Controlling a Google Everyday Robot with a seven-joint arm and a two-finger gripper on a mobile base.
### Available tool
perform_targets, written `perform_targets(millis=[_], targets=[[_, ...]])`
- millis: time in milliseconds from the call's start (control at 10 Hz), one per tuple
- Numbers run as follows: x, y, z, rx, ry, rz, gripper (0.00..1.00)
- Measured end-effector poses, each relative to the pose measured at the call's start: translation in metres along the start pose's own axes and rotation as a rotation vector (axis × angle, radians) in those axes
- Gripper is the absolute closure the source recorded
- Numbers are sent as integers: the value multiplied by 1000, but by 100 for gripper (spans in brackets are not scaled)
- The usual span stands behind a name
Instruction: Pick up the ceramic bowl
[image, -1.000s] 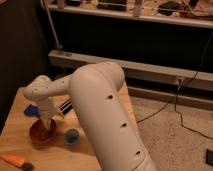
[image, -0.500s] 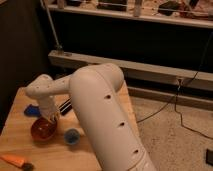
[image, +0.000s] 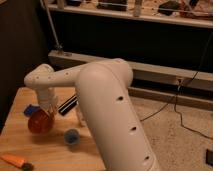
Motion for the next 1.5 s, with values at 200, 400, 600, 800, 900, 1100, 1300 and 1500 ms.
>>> perform_targets(millis=[200,400,600,800,900,1100,1300,1500], targets=[[1,-6,-24,-25,-23,36,100],[1,-12,-41,-43,-54,55,100],[1,-8,-49,-55,-71,38,100],[2,-7,-52,-54,-78,23,100],[2,-6,-52,-53,-81,18,100],[2,-6,-54,-52,-89,17,100],[2,-5,-54,-53,-88,15,100],[2,-5,-54,-53,-88,15,100]])
